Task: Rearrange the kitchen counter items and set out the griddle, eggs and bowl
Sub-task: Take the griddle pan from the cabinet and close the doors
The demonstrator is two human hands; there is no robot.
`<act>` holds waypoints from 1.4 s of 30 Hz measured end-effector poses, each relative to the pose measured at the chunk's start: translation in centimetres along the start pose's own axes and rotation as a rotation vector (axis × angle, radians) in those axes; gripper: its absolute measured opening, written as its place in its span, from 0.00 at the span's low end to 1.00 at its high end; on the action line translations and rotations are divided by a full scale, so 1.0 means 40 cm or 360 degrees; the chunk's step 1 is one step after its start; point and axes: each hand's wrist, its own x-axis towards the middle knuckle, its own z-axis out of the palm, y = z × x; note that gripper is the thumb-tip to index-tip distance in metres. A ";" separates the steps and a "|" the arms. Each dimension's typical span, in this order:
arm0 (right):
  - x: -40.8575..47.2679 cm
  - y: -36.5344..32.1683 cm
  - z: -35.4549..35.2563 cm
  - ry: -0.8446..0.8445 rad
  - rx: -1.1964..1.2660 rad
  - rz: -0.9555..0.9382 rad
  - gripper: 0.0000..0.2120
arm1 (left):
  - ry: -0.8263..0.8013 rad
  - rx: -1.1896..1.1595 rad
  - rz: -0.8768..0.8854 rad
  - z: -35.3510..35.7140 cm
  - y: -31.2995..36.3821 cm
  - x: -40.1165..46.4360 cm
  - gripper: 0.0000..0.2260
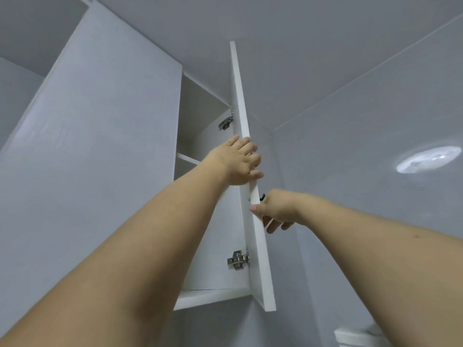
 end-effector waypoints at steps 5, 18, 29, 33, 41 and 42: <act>0.038 -0.037 0.160 0.0023 -0.0031 -0.0227 0.26 | -0.0341 0.0222 -0.0167 0.037 -0.089 -0.112 0.27; 0.144 -0.124 0.381 -0.0300 -0.0134 0.0048 0.46 | -0.0550 0.0400 -0.0560 0.207 -0.133 -0.254 0.23; 0.202 -0.093 0.458 -0.0293 -0.0498 0.0149 0.55 | -0.0499 0.0303 -0.0674 0.290 -0.139 -0.247 0.24; 0.214 -0.087 0.459 -0.0300 -0.0561 0.0140 0.56 | -0.0473 0.0308 -0.0683 0.287 -0.127 -0.253 0.25; 0.194 -0.070 0.433 -0.0254 -0.0641 0.0016 0.48 | -0.0474 0.0316 -0.0606 0.295 -0.124 -0.267 0.26; 0.188 -0.068 0.421 -0.0238 -0.0662 -0.0002 0.47 | -0.0469 0.0295 -0.0591 0.292 -0.128 -0.267 0.24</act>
